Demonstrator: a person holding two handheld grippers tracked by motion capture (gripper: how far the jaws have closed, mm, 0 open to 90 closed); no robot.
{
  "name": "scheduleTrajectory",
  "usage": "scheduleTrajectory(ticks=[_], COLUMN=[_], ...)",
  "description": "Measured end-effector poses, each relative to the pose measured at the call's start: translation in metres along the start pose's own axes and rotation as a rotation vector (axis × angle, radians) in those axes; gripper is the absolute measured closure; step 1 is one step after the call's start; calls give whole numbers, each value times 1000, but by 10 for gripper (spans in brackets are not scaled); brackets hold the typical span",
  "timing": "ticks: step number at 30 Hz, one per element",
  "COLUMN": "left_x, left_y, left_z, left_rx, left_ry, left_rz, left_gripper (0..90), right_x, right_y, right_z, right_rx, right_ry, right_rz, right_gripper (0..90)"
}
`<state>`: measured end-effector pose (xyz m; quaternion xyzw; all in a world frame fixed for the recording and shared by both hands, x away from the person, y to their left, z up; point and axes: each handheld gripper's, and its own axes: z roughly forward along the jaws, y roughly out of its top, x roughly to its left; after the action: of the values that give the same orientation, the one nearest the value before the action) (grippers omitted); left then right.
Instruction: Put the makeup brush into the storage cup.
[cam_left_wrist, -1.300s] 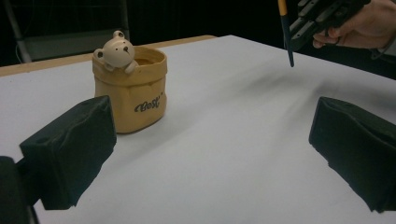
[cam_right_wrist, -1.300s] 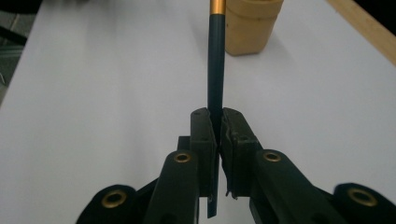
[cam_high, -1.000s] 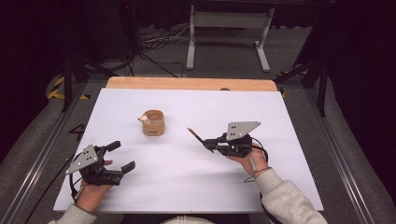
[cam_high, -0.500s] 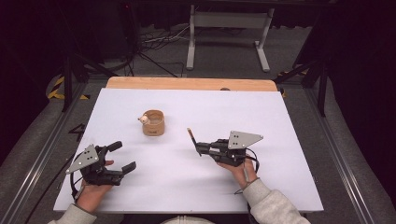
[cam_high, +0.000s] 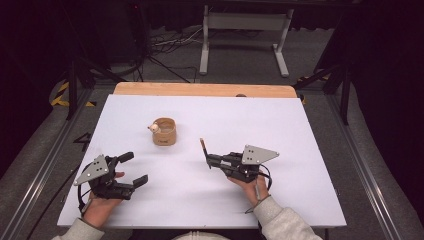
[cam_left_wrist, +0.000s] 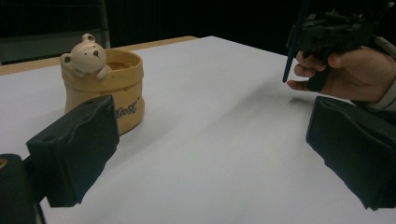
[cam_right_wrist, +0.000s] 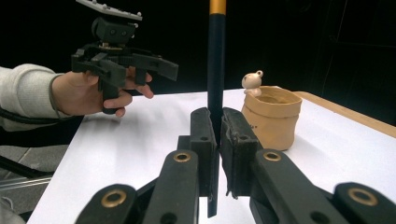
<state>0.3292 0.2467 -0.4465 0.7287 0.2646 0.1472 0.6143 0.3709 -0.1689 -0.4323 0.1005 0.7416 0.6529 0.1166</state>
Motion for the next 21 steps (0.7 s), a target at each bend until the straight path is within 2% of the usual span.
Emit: scheduleTrajectory(ticks=[7,11,15,19,21], left_x=[-4,-7,-11,-14,-15], left_y=[6,13,22,30,34], left_z=[8,14,23,33,38], left_rx=[11,-5,-15,-17,-19], left_ry=[-30,-48,-80,-108,-114], left_rz=[-5,1,10,-1,20], left_gripper=[29,29,30,30,30], right_x=[4,6,6,6,6], right_y=[-2,-2,-2,-4,-4], right_z=[6,7,7,8,9], right_rx=[19,16,10,15,15], right_ry=[16,17,16,15,15], right_rz=[-10,-10,-10,-7,-4], right_gripper=[839,839,839,839,839])
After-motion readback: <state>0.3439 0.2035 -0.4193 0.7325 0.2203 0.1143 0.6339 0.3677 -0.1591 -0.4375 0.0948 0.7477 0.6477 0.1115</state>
